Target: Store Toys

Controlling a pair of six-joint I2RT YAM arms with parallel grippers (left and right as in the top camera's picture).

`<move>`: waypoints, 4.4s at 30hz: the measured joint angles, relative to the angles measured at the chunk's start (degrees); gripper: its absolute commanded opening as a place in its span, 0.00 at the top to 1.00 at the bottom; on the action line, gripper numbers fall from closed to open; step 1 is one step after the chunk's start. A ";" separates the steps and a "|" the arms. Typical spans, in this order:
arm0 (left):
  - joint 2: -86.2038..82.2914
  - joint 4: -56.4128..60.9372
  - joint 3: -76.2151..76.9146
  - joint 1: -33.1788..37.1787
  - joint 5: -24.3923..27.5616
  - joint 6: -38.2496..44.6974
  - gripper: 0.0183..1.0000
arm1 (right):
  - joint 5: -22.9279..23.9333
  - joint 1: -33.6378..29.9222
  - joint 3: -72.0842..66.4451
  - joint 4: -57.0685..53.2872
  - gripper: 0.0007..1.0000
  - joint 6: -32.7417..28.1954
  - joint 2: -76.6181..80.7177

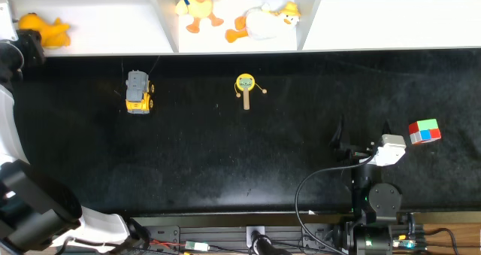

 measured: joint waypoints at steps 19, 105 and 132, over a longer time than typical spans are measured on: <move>2.47 4.26 0.63 -1.79 -0.20 -2.19 0.93 | 0.02 0.00 0.00 -0.04 0.00 -0.02 0.00; 2.19 -0.57 0.63 -3.91 -1.55 -2.32 0.00 | 0.02 0.00 0.00 -0.02 0.00 -0.02 0.00; -28.79 3.19 -32.74 -12.59 -4.48 -5.60 0.00 | 0.02 0.00 0.00 0.00 0.01 0.00 0.00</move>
